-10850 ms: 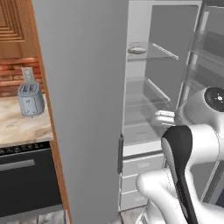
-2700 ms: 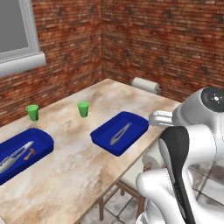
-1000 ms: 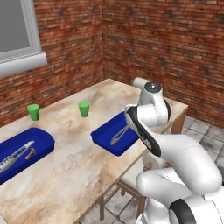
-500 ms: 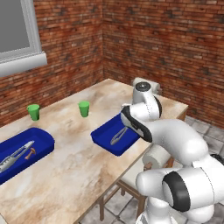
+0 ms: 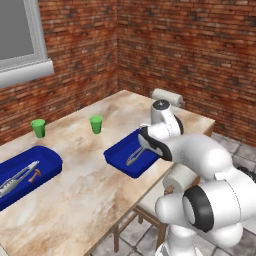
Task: Gather the mushroom and lime from the fridge and place them on a tray on the dining counter. Then gather the chicken drumstick and fish from the fridge and place them on the other tray.
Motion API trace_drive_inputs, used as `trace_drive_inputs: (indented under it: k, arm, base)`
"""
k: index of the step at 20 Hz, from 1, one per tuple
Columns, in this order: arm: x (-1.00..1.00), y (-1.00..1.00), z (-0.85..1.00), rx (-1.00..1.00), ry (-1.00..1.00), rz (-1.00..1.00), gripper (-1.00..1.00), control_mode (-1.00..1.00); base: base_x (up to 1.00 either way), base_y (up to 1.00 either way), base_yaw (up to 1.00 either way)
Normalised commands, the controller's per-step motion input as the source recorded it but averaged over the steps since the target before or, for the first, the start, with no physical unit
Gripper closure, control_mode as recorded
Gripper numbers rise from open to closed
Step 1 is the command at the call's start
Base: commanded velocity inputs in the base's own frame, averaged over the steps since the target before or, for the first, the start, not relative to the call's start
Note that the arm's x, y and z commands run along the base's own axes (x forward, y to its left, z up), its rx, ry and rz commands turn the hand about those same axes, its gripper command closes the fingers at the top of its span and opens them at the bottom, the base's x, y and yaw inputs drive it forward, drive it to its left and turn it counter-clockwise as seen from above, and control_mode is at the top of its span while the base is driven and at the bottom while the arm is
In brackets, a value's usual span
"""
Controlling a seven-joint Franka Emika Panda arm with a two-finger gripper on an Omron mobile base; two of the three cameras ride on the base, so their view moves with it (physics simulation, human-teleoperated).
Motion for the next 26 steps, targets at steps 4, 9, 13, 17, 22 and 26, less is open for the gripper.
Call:
trace_drive_inputs:
  k: [4, 9, 13, 17, 22, 26]
  arm:
    - [0.0, -0.19, -0.28, 0.02, 0.06, -0.05, 1.0, -1.0]
    - [0.11, -0.04, -0.1, 0.02, 0.04, -0.05, 1.0, -1.0]
    - [0.32, 0.04, 0.0, 0.01, 0.02, -0.05, 1.0, -1.0]
    - [0.3, 0.06, 0.0, 0.0, 0.03, -0.06, 1.0, -1.0]
    - [0.26, 0.01, -0.03, 0.0, 0.04, -0.06, 1.0, -1.0]
    - [0.11, 0.0, -0.21, 0.01, 0.05, -0.05, 1.0, -1.0]
  base:
    - [0.0, 0.0, 0.0]
    - [0.0, 0.0, 0.0]
    - [0.0, 0.0, 0.0]
    - [0.0, 0.0, 0.0]
    - [0.0, 0.0, 0.0]
    - [0.0, 0.0, 0.0]
